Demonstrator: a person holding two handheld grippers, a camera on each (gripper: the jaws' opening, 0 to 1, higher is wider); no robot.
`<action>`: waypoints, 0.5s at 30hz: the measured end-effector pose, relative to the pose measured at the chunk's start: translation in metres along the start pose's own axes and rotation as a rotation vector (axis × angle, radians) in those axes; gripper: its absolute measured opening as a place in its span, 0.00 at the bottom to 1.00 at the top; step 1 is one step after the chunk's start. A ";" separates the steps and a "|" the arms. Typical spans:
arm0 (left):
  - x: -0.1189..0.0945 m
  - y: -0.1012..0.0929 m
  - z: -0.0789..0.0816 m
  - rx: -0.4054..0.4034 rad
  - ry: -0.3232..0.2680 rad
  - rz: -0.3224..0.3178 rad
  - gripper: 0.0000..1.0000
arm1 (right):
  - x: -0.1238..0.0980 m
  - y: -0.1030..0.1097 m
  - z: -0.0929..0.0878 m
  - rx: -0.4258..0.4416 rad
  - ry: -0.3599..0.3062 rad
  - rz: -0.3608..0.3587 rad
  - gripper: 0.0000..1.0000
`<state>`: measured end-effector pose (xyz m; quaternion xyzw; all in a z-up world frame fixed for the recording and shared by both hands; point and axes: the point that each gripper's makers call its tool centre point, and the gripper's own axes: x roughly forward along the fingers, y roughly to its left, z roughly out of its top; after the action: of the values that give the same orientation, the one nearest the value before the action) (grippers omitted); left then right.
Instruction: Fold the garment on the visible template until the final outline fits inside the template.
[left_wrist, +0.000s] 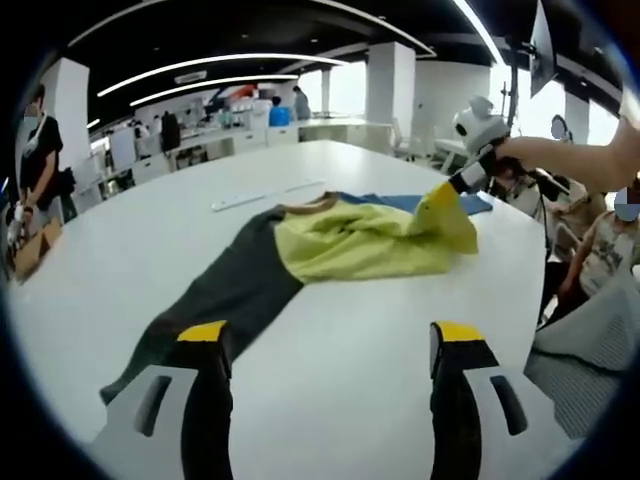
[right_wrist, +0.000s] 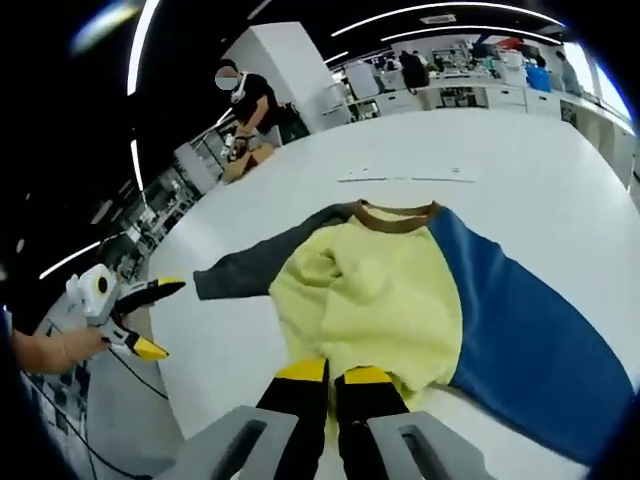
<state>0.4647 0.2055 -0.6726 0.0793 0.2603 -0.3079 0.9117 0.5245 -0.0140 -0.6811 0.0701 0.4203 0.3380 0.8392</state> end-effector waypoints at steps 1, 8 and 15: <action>0.000 -0.001 0.000 0.003 0.001 -0.002 0.76 | 0.001 -0.004 0.000 -0.016 0.010 -0.014 0.00; 0.003 -0.003 0.000 -0.001 0.002 -0.011 0.74 | 0.005 -0.022 0.001 -0.040 0.021 -0.065 0.00; 0.006 -0.007 0.001 -0.014 0.001 -0.020 0.73 | 0.013 -0.042 -0.005 -0.099 0.048 -0.125 0.00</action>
<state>0.4650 0.1970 -0.6750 0.0703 0.2635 -0.3151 0.9090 0.5478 -0.0388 -0.7093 -0.0061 0.4268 0.3070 0.8506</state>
